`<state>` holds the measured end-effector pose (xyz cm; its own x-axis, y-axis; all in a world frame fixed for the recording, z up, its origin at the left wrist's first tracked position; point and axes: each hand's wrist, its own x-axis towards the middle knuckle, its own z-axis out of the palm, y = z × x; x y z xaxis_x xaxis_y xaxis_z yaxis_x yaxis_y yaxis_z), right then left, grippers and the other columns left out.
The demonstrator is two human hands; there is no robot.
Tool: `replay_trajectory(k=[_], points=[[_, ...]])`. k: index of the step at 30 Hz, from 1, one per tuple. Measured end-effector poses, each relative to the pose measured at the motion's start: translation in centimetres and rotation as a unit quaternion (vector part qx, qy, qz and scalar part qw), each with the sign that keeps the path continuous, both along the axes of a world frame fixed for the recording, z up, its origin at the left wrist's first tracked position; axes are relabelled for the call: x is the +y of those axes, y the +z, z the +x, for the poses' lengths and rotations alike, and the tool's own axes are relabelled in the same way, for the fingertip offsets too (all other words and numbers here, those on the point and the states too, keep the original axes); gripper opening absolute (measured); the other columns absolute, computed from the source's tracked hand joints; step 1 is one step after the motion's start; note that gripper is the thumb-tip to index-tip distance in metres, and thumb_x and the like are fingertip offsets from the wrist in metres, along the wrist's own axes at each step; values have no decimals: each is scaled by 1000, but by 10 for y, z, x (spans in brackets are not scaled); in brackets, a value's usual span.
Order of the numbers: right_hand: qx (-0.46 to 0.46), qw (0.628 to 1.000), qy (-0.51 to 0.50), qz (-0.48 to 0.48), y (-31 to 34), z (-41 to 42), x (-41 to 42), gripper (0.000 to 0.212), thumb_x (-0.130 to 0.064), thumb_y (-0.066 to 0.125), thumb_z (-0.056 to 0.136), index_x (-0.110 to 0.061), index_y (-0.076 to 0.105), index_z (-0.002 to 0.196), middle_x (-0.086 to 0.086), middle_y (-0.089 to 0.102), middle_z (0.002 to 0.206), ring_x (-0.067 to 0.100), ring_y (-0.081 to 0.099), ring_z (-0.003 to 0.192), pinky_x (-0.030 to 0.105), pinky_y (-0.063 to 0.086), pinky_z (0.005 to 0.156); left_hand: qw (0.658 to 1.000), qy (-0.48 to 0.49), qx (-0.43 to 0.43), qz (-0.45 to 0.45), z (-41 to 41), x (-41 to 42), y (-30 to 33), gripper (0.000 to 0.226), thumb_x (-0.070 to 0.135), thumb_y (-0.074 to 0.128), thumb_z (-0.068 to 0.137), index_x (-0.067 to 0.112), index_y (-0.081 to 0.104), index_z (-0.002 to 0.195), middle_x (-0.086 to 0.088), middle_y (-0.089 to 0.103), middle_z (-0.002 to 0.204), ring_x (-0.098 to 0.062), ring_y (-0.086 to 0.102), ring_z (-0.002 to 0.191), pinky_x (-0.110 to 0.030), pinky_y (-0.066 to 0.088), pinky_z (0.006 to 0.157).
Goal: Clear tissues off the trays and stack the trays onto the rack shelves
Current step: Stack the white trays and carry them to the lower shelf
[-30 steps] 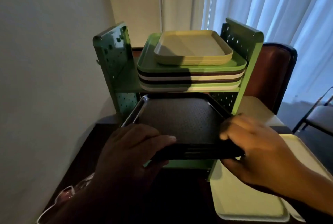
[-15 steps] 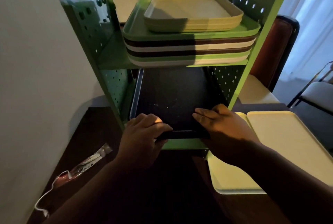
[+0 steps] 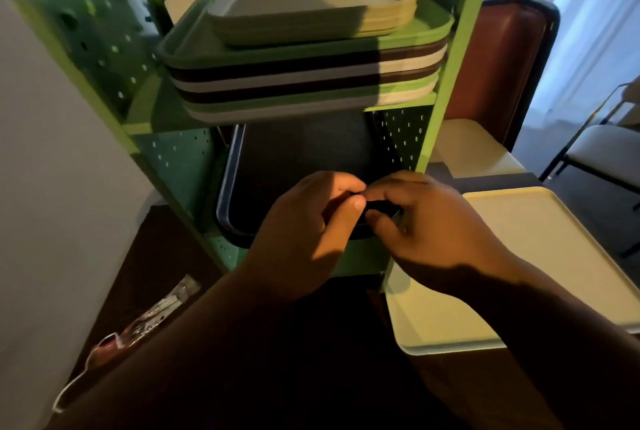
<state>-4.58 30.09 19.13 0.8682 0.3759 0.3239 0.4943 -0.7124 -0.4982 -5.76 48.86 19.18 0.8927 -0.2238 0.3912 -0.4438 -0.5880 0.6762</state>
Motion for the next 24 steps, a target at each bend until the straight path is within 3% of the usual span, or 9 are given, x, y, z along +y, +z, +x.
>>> replay_trajectory(k=[3,7,10,13,18,22,24], points=[[-33,988,-69,138,-1,-11,-37,18,-18,63,98,-25,77,106,-14,70,100,-2,62,96,6,45,79,996,-35,58,-64,-7,-45,3,19,23,53,95,28,63,111,11,67,90,-5,66,82,-27,54,76],[19,963,-164,214,-30,7,-95,23,-24,56,101,-30,69,119,-19,64,109,-15,56,102,4,44,82,987,-94,114,-69,6,-107,-17,24,10,55,95,22,60,115,5,67,92,-9,67,84,-33,54,79],[131,944,-237,188,-83,39,-154,37,-39,50,104,-23,64,134,-4,64,131,4,58,118,31,48,102,984,-102,137,-54,24,-158,-45,32,8,56,93,15,57,124,-2,67,98,-16,68,85,-36,56,76],[261,906,-285,171,-131,59,-208,62,-55,45,99,-19,52,149,8,54,151,27,50,137,52,41,114,966,-66,244,-54,46,-213,-83,40,12,57,94,14,52,134,-4,68,109,-15,69,92,-36,60,80],[337,880,-334,17,-192,80,-291,61,-48,52,103,-14,45,153,15,44,155,35,40,141,52,35,116,910,64,397,-104,80,-294,-161,42,9,54,89,6,56,131,-10,70,108,-21,69,95,-43,57,90],[322,877,-356,-21,-228,83,-357,62,-45,56,101,-19,38,155,8,32,163,32,29,148,51,32,116,880,130,452,-72,94,-338,-212,54,25,49,78,8,58,129,-11,71,111,-28,68,101,-45,55,91],[309,878,-365,-26,-240,79,-386,63,-42,57,100,-19,37,155,7,30,163,32,26,149,54,32,117,873,137,467,-32,93,-352,-227,52,24,48,82,9,57,132,-11,70,114,-28,67,102,-43,55,92]])
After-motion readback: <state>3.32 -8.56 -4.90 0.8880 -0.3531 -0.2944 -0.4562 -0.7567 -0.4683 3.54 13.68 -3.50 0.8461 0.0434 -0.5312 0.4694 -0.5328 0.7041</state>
